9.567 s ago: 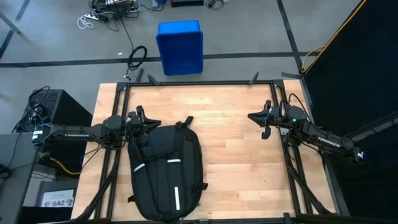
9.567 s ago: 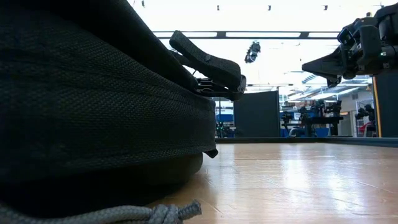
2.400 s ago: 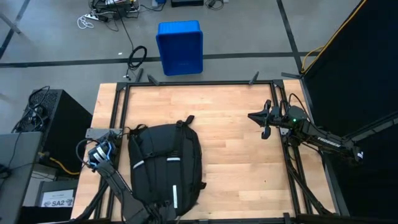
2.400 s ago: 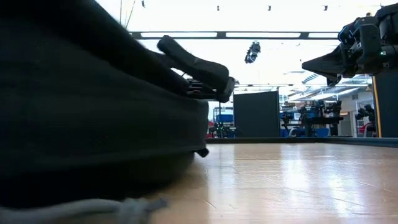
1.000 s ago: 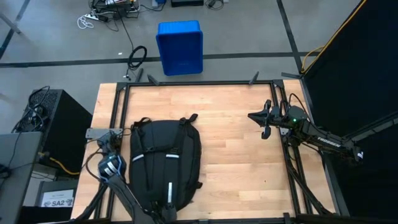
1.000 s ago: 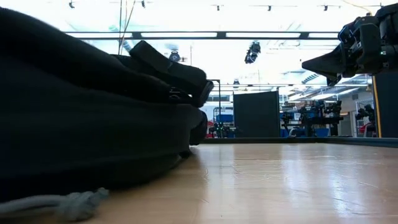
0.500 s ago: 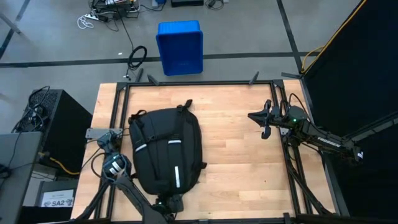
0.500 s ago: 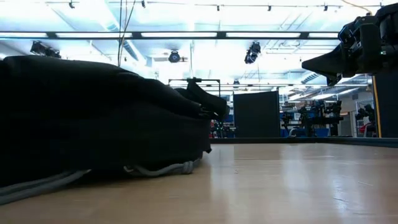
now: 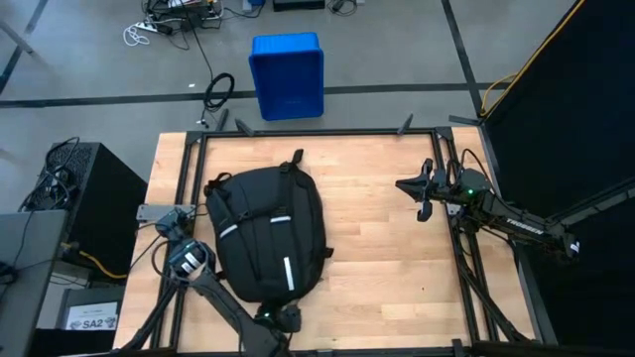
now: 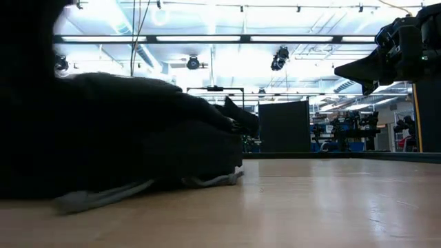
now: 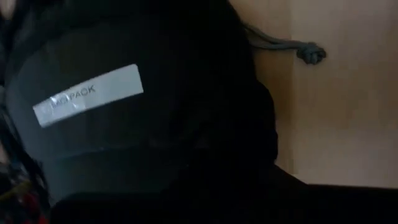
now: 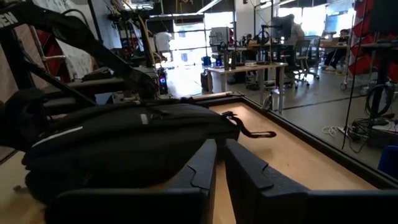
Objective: Unpack backpack
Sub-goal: Open the black backpack
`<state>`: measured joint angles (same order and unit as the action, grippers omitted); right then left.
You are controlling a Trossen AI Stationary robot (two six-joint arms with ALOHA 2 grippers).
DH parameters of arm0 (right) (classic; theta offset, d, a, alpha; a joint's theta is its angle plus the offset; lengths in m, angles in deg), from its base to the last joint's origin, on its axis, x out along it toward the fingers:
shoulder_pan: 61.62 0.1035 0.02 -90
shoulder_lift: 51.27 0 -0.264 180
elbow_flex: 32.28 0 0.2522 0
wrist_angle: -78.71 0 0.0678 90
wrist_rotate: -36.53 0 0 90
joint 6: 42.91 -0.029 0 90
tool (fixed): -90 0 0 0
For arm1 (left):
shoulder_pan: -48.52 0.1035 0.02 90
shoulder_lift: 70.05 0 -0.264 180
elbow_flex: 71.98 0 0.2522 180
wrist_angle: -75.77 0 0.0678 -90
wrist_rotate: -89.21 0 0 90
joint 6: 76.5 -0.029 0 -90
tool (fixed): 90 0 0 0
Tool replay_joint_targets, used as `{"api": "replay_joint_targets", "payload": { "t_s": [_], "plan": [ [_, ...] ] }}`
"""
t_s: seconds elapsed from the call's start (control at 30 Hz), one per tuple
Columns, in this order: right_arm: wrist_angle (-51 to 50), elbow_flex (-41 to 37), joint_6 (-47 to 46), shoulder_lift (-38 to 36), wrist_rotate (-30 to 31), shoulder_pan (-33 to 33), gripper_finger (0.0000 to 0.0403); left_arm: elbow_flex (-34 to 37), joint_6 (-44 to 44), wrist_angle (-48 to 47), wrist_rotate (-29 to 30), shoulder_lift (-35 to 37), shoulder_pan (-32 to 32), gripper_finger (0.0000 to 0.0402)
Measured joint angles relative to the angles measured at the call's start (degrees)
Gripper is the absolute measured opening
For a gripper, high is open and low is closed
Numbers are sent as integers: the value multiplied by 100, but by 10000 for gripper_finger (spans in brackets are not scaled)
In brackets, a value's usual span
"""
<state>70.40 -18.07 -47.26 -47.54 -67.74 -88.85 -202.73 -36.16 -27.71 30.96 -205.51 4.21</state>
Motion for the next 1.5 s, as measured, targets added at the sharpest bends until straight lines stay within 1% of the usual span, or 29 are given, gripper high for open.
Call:
{"api": "replay_joint_targets", "payload": {
  "t_s": [0.23, 0.3, 0.37, 0.47, 0.57, 0.67, 0.77, 0.87, 0.97, 1.13, 1.3, 1.4, 1.5],
  "plan": [
    [0, 0, -1, 0, 0, -1, 9, 2, -1589, 19, 1221, 0, 594, 1],
    [0, 0, 1, 0, 0, 1, 7, 4, -2026, 156, 1374, 19, 836, 1],
    [0, 0, -1, 0, 0, -1, 5, 13, -2513, 532, 1401, 94, 1082, 1],
    [-2, 2, -1, 2, 1, 0, 5, 12, -3441, 1429, 1278, 256, 1402, 0],
    [0, 0, 1, 1, 0, -1, 9, 2, -4233, 2173, 758, 310, 1665, 0],
    [7, 1, 1, 0, 0, -1, 11, 64, -4584, 2581, 256, 325, 1916, 0],
    [5, 2, -1, 2, 2, 1, 13, 359, -4813, 3207, -94, 389, 2109, 0],
    [15, 2, -1, 2, 0, -1, 12, 853, -4914, 3891, -290, 511, 2235, 0],
    [42, 2, -1, 0, 0, 1, 9, 1604, -4888, 4729, -414, 858, 2297, 0],
    [48, 2, 0, 1, 0, -1, 5, 3454, -4758, 6728, -653, 1901, 2338, 0],
    [81, 2, 0, 2, 2, 1, 6, 5225, -4563, 8528, -683, 2924, 2332, 0],
    [85, 2, 1, 2, 0, 1, 9, 5924, -4470, 9141, -683, 3290, 2390, 0],
    [97, 2, -1, 0, 2, 1, 11, 6269, -4423, 9548, -510, 3443, 2425, 0]
  ]
}}
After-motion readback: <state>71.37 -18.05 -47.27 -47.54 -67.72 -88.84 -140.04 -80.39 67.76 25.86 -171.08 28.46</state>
